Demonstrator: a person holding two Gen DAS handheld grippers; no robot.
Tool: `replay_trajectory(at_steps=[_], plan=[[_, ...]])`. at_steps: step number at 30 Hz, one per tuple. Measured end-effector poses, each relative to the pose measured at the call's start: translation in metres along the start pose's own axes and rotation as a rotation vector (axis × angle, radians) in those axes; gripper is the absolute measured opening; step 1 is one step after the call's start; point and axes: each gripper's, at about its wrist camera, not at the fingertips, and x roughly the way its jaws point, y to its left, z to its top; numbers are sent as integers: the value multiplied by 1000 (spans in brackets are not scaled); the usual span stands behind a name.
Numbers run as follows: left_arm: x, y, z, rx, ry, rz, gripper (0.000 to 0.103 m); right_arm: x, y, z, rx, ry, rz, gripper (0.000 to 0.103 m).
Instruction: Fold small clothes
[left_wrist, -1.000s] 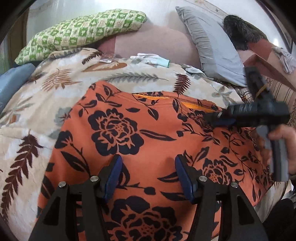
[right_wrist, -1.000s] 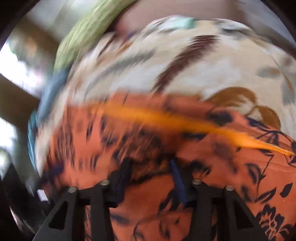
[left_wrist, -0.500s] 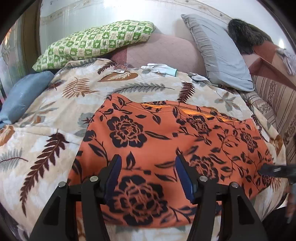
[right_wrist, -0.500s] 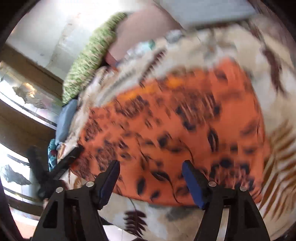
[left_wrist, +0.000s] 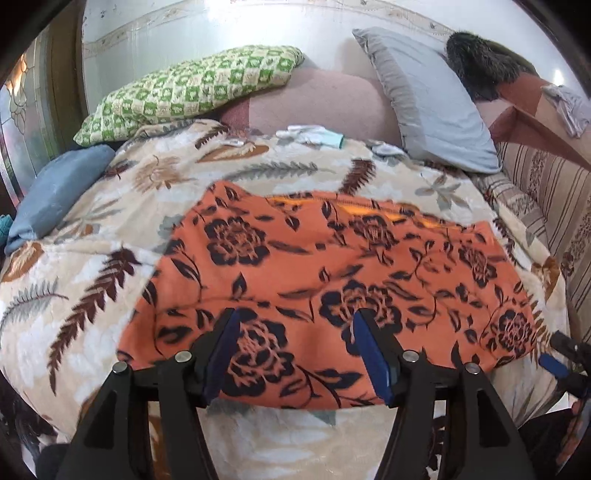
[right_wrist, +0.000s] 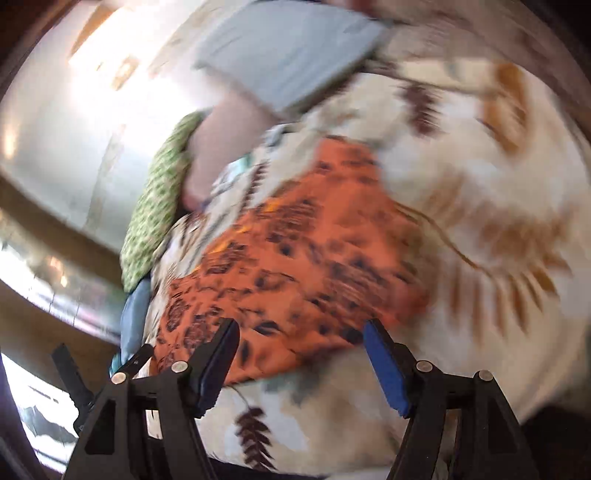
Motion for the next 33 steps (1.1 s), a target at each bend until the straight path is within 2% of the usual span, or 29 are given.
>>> replay_trajectory(at_steps=[4,12,15,17,20,22,25,28,33], plan=[[11,-8,-7,17,29,4,64,-3,-33,-4,101,29,-2,73],[20,-12,0,9,20,21,64,23,-41,23,156,38,42,73],[27,-10,3,9,31,24,64,41,-42,34,212,52,-10,73],[28,-8,5,7,29,23,65,39,-40,38,246,32,-18,73],[30,-5,6,5,22,27,65,21,-30,42,173,-45,-122,73],[35,-1,6,-7,32,28,65,18,-31,42,173,-39,-159,73],[40,3,5,-30,44,29,65,33,-35,35,198,34,-149,73],[42,6,4,-33,47,28,65,51,-35,31,216,71,-132,74],[44,9,6,-42,58,27,65,59,-36,36,247,63,-83,76]])
